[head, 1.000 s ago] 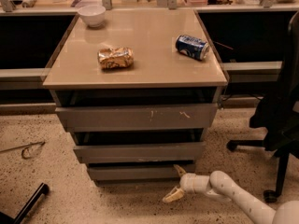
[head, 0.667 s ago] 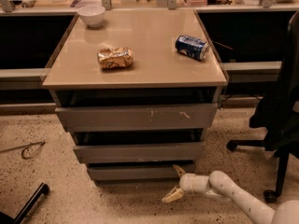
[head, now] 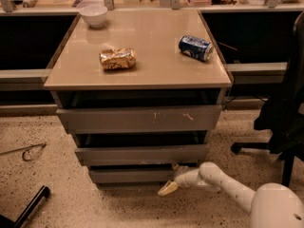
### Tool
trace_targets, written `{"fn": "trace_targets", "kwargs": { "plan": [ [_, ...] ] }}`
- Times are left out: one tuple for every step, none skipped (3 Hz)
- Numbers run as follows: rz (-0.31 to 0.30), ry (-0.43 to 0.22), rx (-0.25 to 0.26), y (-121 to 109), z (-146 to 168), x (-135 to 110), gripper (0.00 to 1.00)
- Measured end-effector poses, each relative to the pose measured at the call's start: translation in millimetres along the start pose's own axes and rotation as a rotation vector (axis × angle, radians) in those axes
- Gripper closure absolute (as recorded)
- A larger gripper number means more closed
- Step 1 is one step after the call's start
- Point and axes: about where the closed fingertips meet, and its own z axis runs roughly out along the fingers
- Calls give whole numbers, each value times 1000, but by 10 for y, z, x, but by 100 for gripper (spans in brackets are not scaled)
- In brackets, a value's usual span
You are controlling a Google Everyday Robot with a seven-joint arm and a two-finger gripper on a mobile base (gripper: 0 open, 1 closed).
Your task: Open bottom drawer
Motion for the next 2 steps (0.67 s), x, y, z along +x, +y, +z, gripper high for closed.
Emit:
{"fn": "trace_targets", "kwargs": {
  "plan": [
    [-11, 78, -11, -156, 210, 51, 0],
    [42, 133, -49, -188, 371, 260, 0]
  ]
}}
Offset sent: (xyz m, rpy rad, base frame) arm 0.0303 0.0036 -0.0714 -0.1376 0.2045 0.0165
